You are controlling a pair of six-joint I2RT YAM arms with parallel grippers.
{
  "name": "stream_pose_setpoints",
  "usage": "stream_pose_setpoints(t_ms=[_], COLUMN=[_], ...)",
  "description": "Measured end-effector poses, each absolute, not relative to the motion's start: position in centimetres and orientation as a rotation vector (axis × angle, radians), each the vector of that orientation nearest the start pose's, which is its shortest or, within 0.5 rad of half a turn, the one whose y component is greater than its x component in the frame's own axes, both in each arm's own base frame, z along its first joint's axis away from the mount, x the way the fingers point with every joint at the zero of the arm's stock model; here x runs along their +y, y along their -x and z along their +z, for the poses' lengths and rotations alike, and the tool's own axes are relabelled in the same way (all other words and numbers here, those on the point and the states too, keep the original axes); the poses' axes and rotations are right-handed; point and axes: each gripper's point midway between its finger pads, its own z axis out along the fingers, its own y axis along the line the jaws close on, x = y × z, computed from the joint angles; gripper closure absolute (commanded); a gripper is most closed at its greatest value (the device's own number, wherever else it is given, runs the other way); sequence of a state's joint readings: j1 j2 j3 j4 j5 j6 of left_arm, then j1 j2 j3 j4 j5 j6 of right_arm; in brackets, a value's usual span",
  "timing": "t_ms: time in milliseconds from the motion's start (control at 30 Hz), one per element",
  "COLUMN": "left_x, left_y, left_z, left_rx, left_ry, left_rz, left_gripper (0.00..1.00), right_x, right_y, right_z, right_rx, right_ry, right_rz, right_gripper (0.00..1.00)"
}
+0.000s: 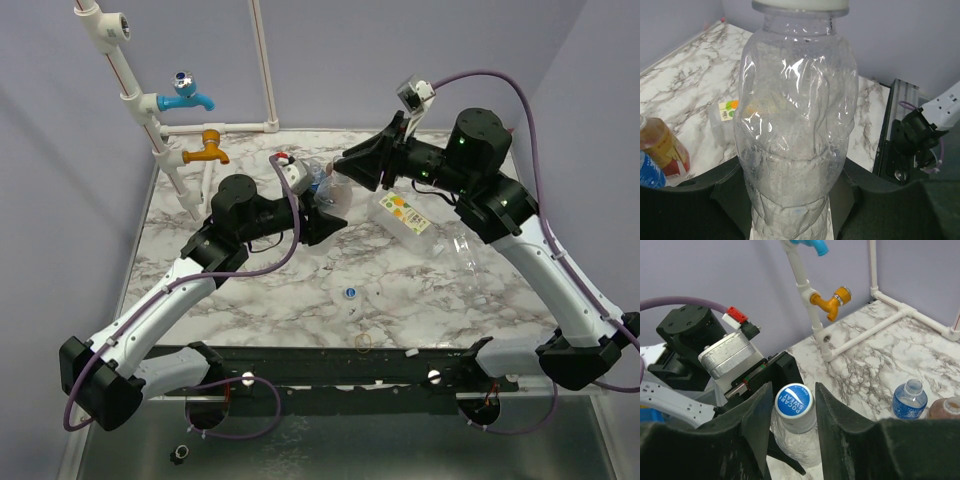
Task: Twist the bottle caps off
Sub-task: Unscrew the bottle cap from the plastic bottle.
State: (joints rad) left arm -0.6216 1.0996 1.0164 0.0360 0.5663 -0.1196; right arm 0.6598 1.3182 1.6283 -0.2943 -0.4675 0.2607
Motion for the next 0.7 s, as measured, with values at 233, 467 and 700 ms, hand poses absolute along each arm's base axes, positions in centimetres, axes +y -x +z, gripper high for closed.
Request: stream_pose_setpoints(t_ms=[233,467,700], left_x=[-29.8,-29.8,-29.6], left_y=[-22.7,-22.7,-24.1], left_z=[33.5,33.5,32.9], left_rx=[1.481,1.480,1.508], left_ry=[-0.899,-0.901,-0.865], left_rz=[-1.092,-1.087,-1.033], left_gripper=[1.00,1.00,1.00], right_x=[31.4,31.0,31.3], right_y=[-25.0,-26.0,-26.5], right_z=[46.3,46.3,45.9], right_rx=[1.487,1.519,1.552], right_ry=[0.768,0.692,0.656], right_rz=[1.086,1.055,1.069], right_gripper=[0.15,0.15,0.27])
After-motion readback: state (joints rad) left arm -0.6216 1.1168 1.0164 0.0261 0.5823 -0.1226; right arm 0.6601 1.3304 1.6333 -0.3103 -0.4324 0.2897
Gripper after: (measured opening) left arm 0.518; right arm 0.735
